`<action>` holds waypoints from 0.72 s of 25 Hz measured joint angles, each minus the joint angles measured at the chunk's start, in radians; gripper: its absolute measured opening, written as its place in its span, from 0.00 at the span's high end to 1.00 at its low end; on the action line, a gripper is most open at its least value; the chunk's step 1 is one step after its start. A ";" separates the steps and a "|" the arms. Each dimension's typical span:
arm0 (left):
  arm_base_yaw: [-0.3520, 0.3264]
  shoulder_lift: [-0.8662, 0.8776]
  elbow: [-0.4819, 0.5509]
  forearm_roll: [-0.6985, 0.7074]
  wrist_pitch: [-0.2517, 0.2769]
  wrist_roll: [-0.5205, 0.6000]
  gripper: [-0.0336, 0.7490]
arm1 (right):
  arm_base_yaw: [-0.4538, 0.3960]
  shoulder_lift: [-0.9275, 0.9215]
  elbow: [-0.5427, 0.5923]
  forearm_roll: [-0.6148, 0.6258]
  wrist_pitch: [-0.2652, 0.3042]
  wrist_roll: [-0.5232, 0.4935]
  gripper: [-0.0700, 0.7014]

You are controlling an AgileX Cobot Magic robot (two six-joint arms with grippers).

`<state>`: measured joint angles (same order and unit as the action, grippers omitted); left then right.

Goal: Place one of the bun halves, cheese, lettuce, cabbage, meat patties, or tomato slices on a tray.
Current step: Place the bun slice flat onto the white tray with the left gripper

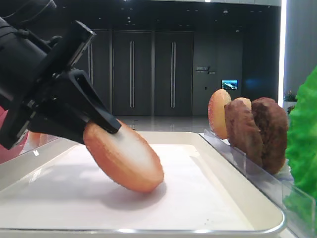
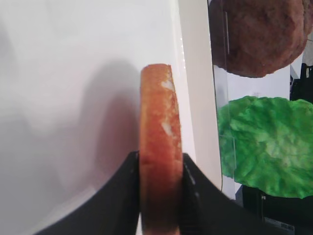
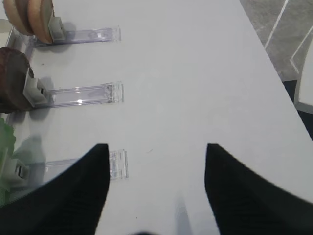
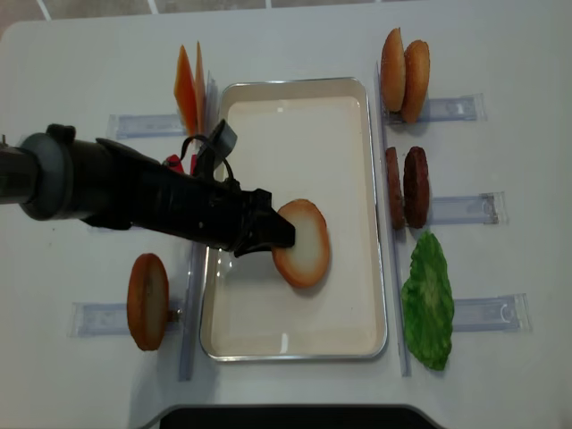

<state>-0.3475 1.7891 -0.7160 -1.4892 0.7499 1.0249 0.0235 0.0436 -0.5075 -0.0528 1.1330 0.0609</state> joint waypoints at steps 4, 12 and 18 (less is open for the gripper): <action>0.000 0.000 0.000 0.000 -0.008 -0.001 0.57 | 0.000 0.000 0.000 0.000 0.000 0.000 0.38; 0.000 0.000 0.000 0.009 -0.028 -0.039 0.47 | 0.000 0.000 0.000 0.000 0.000 0.000 0.38; 0.000 0.000 -0.062 0.190 -0.031 -0.218 0.47 | 0.000 0.000 0.000 0.000 0.000 0.000 0.38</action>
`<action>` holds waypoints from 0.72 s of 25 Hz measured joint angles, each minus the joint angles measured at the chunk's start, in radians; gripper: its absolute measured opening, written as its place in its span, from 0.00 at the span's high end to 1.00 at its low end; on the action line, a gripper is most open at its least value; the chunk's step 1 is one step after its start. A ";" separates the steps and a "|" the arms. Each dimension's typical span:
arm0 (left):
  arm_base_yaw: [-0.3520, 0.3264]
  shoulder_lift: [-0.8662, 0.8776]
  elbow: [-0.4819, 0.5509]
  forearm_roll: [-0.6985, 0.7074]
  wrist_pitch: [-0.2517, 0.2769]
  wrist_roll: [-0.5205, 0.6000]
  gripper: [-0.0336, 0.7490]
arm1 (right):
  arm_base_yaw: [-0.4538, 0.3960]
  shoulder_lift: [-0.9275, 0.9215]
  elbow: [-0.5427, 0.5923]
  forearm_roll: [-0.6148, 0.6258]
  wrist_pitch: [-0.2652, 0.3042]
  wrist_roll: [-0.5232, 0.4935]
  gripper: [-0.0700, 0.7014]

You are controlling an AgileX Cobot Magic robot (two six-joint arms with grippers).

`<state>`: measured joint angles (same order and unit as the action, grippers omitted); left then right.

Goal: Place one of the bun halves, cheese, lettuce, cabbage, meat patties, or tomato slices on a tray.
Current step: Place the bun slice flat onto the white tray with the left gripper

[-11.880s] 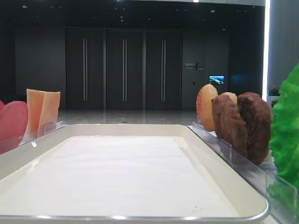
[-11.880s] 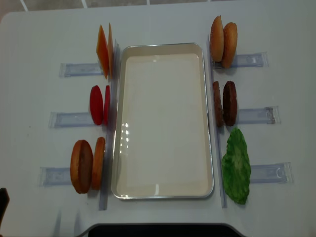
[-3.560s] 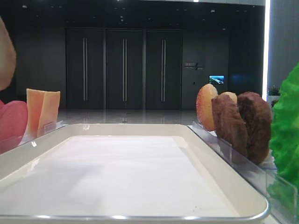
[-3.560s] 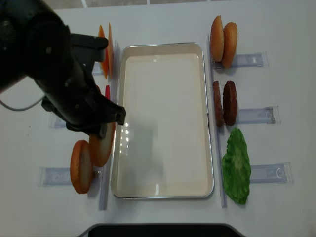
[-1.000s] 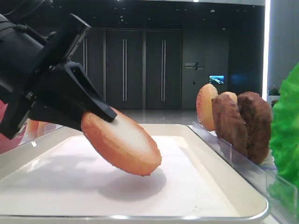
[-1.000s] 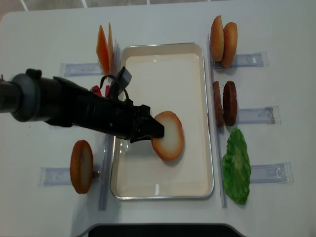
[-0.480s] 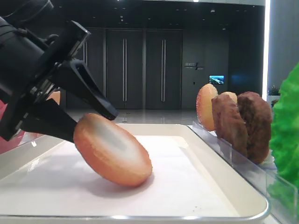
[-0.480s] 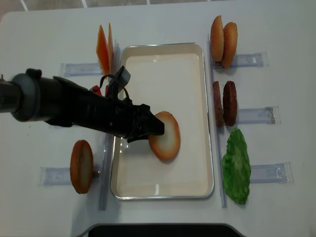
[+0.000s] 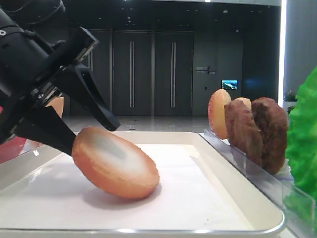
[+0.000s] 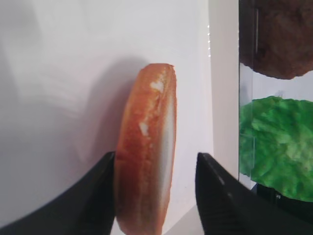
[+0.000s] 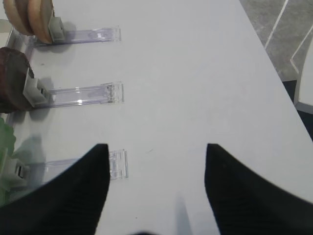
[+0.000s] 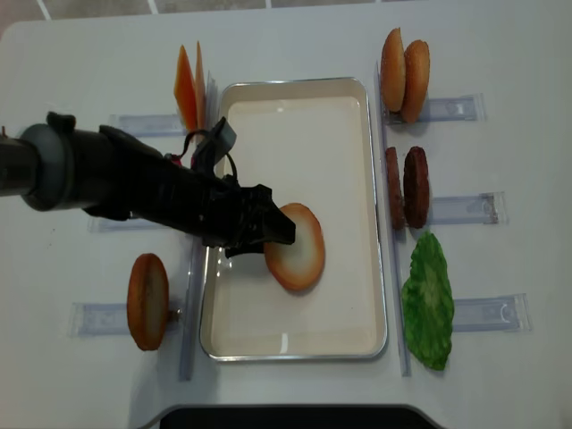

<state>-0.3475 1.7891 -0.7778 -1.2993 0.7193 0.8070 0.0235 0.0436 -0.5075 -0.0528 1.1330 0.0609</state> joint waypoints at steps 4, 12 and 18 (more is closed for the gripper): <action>0.000 0.000 -0.046 0.141 0.000 -0.153 0.45 | 0.000 0.000 0.000 0.000 0.000 0.000 0.38; 0.000 -0.001 -0.099 0.348 0.036 -0.366 0.45 | 0.000 0.000 0.000 0.000 0.000 0.000 0.38; 0.000 -0.044 -0.141 0.471 0.065 -0.488 0.45 | 0.000 0.000 0.000 0.000 0.000 0.000 0.38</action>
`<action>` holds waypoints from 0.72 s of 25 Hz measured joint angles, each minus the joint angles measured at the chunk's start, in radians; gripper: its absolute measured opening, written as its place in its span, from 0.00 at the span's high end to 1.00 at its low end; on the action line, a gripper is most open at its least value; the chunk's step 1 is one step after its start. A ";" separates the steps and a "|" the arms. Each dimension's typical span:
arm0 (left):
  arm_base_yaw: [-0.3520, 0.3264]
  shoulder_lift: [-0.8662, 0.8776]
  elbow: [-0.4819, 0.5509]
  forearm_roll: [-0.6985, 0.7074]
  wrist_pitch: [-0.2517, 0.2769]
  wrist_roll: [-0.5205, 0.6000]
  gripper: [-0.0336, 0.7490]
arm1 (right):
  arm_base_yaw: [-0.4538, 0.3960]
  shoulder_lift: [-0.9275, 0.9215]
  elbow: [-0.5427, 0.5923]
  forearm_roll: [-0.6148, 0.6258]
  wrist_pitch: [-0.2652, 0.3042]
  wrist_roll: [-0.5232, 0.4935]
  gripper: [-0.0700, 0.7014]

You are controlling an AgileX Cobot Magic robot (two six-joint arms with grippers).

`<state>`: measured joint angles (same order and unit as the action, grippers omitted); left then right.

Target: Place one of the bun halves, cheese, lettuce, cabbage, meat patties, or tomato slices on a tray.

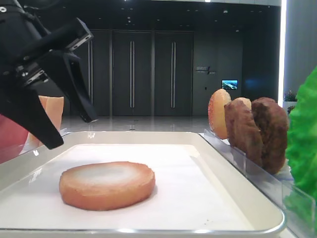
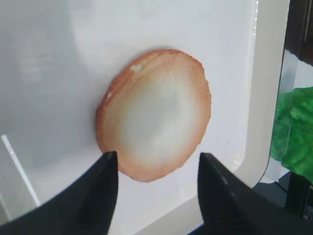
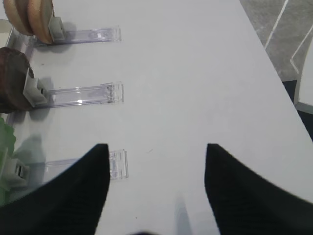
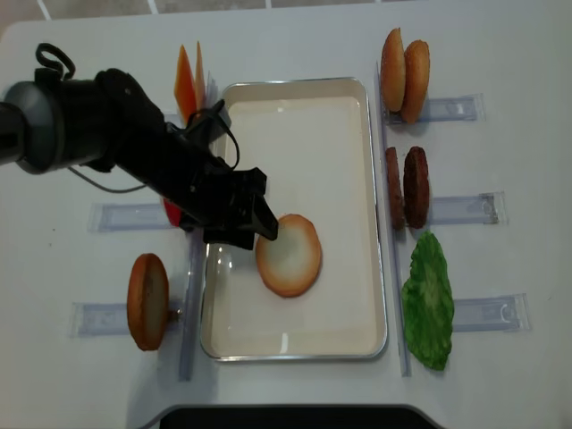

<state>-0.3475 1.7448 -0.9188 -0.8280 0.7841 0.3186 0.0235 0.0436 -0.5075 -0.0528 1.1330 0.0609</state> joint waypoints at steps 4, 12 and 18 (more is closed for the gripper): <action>0.000 -0.030 -0.031 0.080 0.045 -0.067 0.45 | 0.000 0.000 0.000 0.000 0.000 0.000 0.38; 0.000 -0.105 -0.226 0.324 0.186 -0.231 0.45 | 0.000 0.000 0.000 0.000 0.000 0.000 0.38; 0.000 -0.106 -0.410 0.723 0.411 -0.394 0.45 | 0.000 0.000 0.000 0.000 0.000 0.000 0.38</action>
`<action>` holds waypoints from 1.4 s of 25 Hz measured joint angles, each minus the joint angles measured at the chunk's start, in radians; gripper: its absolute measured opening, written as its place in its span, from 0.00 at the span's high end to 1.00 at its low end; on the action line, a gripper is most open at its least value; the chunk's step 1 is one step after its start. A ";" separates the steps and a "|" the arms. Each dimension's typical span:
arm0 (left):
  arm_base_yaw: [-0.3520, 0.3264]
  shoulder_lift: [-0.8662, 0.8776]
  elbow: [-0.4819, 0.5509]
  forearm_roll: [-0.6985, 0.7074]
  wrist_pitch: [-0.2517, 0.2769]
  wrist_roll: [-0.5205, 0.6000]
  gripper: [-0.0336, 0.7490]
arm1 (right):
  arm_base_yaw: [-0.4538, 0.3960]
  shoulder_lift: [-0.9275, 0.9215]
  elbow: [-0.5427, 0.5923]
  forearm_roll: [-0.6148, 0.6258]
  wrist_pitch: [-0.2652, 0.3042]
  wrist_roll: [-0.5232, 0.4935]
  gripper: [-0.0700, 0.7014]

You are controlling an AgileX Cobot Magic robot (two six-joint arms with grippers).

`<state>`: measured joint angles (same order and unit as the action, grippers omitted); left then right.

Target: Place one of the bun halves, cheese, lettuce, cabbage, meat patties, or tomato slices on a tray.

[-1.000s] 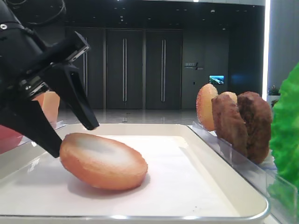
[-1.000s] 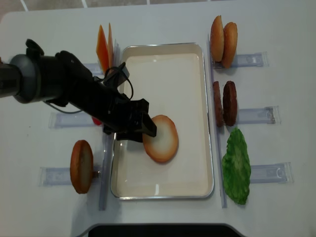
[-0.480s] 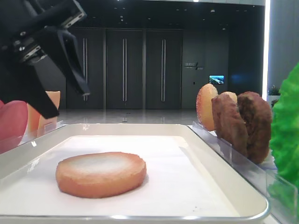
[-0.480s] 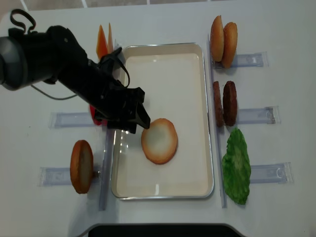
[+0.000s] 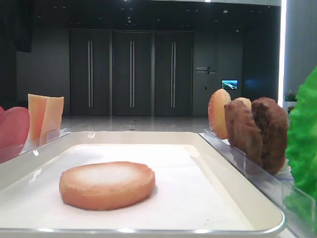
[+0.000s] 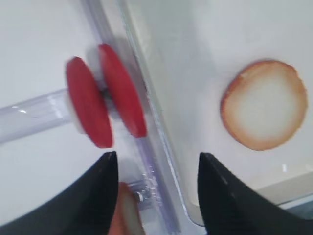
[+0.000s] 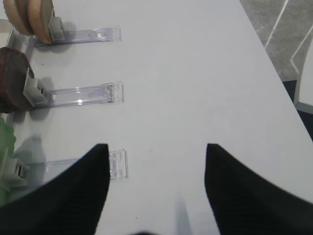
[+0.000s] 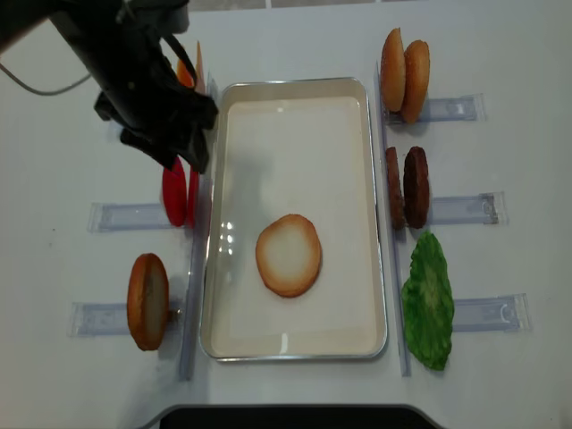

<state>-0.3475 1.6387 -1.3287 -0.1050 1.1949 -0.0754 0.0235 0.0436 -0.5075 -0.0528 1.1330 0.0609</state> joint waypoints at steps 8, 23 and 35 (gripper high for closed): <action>0.000 -0.018 -0.018 0.156 0.020 -0.042 0.45 | 0.000 0.000 0.000 0.000 0.000 0.000 0.38; 0.230 -0.113 0.003 0.196 0.021 0.023 0.45 | 0.000 0.000 0.000 0.000 0.000 0.000 0.38; 0.336 -0.355 0.147 0.170 0.027 0.085 0.47 | 0.000 0.000 0.000 0.000 0.000 0.000 0.38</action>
<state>-0.0118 1.2841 -1.1821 0.0650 1.2219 0.0096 0.0235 0.0436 -0.5075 -0.0528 1.1330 0.0609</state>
